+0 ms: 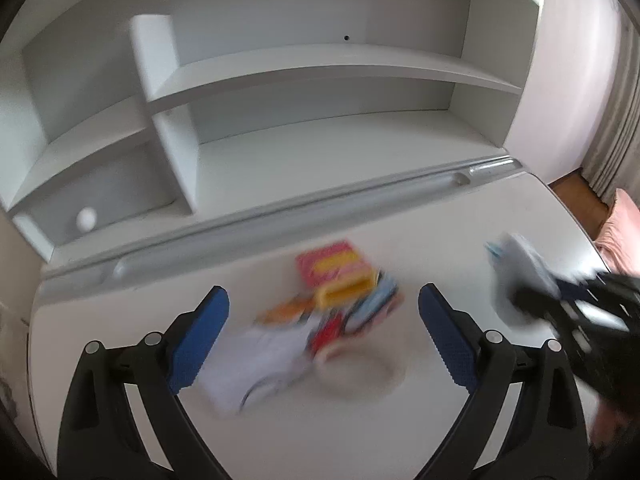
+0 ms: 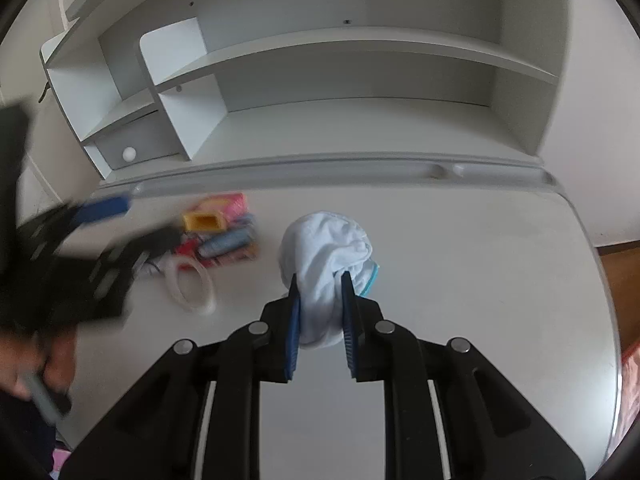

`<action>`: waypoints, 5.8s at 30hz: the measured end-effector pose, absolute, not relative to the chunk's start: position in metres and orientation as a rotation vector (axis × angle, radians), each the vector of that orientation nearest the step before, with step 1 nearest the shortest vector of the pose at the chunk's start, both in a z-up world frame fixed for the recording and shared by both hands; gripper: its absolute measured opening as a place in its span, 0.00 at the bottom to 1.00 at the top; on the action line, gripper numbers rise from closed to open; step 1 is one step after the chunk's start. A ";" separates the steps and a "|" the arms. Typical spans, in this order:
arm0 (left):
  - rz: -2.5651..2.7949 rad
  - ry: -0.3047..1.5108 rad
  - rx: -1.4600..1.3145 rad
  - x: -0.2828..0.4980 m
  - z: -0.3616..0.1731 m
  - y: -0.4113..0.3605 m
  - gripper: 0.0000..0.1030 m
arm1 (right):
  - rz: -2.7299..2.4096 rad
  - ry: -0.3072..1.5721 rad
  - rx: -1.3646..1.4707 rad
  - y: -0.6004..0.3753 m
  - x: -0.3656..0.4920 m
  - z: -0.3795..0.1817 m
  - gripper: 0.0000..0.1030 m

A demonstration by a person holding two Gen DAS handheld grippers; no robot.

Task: Collect trash
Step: 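Grasp white cloth with right tool while left tool grasps pink box, then carry cloth and pink box over the bin and open both tools, then swing both tools back toward the desk, then grasp clear tape roll with right tool while left tool grasps printed paper, then carry tape roll and paper over the bin and open both tools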

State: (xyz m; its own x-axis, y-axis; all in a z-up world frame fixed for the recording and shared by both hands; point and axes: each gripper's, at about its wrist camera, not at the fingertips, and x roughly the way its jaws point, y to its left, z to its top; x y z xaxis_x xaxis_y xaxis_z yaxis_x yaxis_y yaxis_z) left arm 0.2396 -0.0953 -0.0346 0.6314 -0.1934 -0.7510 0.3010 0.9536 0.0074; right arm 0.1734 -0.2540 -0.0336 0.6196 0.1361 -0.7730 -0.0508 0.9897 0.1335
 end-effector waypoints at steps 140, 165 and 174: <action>-0.284 0.860 0.112 0.094 -0.064 0.049 0.90 | 0.337 0.991 -0.159 -0.121 0.209 -0.073 0.71; -0.549 0.940 0.543 0.246 -0.078 -0.080 0.90 | 0.170 0.954 0.056 -0.266 0.085 -0.054 0.40; -0.619 1.018 0.406 0.243 -0.077 -0.077 0.14 | -0.007 0.911 0.209 -0.354 -0.001 -0.046 0.40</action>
